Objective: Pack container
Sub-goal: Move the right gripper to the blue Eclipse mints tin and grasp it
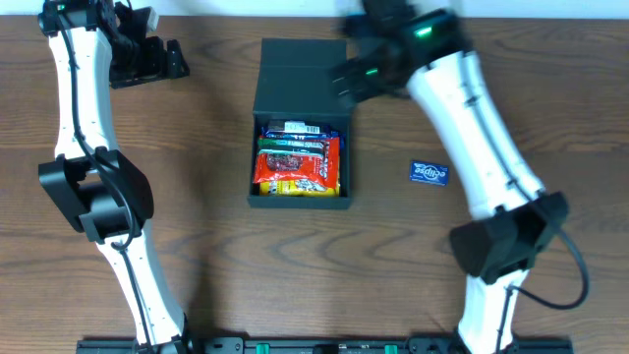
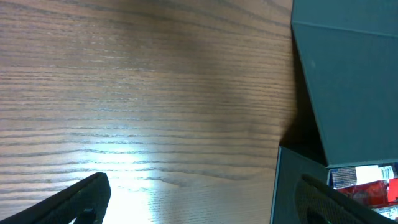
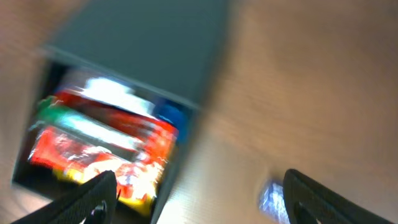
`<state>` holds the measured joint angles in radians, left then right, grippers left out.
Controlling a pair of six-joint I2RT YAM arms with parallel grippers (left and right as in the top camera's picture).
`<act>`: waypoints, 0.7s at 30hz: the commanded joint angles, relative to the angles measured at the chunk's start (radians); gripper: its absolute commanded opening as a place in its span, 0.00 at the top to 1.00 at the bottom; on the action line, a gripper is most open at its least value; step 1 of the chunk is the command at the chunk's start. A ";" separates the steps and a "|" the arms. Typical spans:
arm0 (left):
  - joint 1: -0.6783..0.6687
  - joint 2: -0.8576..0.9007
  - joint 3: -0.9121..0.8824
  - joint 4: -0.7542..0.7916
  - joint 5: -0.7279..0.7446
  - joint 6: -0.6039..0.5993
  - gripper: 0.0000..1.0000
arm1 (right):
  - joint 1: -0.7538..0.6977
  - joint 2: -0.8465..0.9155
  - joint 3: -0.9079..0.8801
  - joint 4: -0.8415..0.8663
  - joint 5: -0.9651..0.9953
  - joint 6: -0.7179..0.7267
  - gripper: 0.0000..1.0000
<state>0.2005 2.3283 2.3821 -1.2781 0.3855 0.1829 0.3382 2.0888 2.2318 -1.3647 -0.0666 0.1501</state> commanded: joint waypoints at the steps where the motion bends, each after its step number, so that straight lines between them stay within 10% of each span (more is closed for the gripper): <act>1: 0.004 -0.034 -0.002 0.000 0.001 -0.004 0.04 | -0.094 0.024 -0.060 -0.067 0.007 0.447 0.15; 11: 0.004 -0.034 -0.002 0.026 0.026 -0.003 0.05 | -0.152 0.024 -0.358 -0.116 -0.048 1.102 0.03; 21: 0.004 -0.034 -0.002 0.035 0.027 0.004 0.04 | -0.169 0.023 -0.566 0.061 -0.067 1.236 0.05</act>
<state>0.2012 2.3283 2.3821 -1.2457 0.4023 0.1833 0.1745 2.1048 1.6897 -1.3174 -0.1402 1.3025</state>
